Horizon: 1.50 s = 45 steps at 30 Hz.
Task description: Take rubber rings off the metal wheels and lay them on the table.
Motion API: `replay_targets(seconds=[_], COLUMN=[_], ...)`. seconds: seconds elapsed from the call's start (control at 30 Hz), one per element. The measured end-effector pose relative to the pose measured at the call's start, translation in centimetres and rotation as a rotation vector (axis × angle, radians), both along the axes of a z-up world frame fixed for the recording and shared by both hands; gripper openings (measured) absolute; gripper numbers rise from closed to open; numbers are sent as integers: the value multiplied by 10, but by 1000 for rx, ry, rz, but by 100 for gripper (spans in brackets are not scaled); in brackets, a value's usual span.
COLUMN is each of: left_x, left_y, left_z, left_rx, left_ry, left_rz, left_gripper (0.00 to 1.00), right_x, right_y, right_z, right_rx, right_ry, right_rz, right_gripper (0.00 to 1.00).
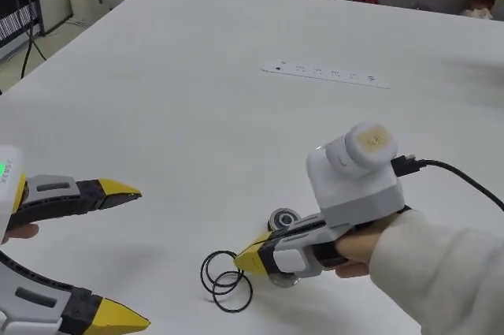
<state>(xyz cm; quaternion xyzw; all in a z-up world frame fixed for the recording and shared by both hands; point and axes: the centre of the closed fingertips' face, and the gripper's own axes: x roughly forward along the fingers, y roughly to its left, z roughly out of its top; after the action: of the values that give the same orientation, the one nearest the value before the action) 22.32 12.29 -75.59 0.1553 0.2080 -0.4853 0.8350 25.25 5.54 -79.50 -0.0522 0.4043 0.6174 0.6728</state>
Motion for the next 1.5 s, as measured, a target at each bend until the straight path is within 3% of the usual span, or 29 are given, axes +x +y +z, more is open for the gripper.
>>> replay_targets(seconds=[0.57, 0.97, 1.5], left_x=[1, 3, 12], left_y=[4, 1, -5], left_z=[1, 5, 13], left_rx=[4, 7, 6], left_ry=[3, -1, -12], left_rz=[12, 0, -26], left_gripper=[84, 84, 83], right_x=[4, 21, 37], right_y=[-3, -19, -48], right_z=[-4, 12, 24], right_rx=[-16, 17, 51], right_ry=[-51, -99, -182], right_rz=[20, -32, -80], right_gripper=[7, 9, 17])
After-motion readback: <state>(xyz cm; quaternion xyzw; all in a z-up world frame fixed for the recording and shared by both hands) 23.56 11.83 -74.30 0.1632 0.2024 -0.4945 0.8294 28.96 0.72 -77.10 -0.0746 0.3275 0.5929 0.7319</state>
